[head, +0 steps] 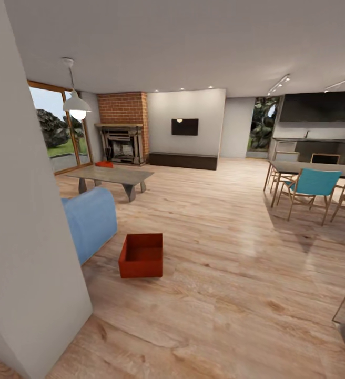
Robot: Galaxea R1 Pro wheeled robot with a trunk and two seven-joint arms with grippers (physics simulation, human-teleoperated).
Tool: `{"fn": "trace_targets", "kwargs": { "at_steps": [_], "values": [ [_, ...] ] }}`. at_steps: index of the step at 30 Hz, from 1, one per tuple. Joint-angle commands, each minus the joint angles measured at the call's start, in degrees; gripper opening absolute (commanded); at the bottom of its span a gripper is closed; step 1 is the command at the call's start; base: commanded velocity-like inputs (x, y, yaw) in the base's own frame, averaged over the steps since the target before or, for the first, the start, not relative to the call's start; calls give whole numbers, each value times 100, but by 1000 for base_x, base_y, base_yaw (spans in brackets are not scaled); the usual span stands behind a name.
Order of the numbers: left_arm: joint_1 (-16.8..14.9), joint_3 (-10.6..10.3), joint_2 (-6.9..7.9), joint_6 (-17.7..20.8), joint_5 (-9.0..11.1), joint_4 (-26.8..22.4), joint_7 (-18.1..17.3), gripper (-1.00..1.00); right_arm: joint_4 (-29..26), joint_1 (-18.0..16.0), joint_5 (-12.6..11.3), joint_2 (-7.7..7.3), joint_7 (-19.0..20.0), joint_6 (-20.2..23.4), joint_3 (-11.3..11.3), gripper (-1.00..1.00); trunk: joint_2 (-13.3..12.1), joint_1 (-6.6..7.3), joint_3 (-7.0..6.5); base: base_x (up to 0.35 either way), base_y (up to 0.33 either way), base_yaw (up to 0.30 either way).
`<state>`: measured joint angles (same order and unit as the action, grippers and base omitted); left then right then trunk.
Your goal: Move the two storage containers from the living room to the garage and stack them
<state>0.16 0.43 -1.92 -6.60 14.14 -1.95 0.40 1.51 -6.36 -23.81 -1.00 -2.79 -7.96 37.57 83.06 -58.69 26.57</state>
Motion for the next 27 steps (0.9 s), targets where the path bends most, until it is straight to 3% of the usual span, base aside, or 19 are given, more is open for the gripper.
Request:
{"fn": "trace_targets", "kwargs": {
  "at_steps": [1, 27],
  "values": [
    [2, 1, -1, -8, 25, -7, 4, 100, 16, -5, -45, 3, -3, -30, 48, 100, 2, -3, 5, 322, 159, 0],
    [2, 1, -1, -8, 25, -7, 4, 100, 16, -5, -45, 3, -3, -30, 48, 100, 2, -3, 5, 320, 176, 0]
  ]
}}
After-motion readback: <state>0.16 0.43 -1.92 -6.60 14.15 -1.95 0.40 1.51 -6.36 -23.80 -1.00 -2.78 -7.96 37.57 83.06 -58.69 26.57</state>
